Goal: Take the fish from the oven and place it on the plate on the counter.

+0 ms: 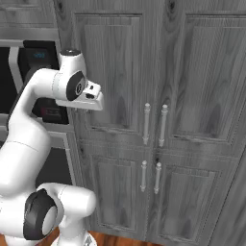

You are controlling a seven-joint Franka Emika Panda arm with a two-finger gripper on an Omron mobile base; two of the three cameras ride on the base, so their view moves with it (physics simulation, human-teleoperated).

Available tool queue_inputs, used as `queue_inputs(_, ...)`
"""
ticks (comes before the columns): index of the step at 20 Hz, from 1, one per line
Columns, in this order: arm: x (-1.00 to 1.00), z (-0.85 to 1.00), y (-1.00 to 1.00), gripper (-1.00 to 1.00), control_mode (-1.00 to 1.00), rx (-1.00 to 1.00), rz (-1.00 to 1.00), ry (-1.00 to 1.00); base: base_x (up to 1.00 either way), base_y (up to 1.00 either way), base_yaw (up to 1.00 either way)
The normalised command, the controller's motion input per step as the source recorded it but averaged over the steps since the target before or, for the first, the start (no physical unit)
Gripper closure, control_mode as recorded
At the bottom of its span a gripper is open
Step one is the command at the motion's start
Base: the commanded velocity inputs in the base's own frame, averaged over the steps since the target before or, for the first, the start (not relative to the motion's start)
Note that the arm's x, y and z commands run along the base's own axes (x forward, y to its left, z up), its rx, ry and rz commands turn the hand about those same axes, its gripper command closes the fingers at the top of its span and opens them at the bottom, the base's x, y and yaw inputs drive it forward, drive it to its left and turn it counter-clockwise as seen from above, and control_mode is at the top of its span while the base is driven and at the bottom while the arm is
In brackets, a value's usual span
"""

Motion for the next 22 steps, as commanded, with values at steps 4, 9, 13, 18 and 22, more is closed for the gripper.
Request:
queue_inputs(4, -0.26, -0.1, 0.04, -1.0, -1.0, 0.0, 0.0, 0.0, 0.0, 0.0, 0.0)
queue_inputs(9, -0.48, -0.07, 0.62, -1.0, -1.0, -0.11, 0.01, 0.0, 0.0, 0.0, 0.0)
queue_inputs(13, -0.48, -0.02, 1.0, -1.0, -1.0, -0.32, 0.11, -0.03, 0.0, 0.0, 0.0)
queue_inputs(18, -0.31, -0.03, 1.0, -1.0, -1.0, -0.25, 0.21, -0.08, 0.0, 0.0, 0.0)
queue_inputs(22, -0.33, -0.11, 1.0, -1.0, -1.0, -0.21, 0.26, -0.08, 0.0, 0.0, 0.0)
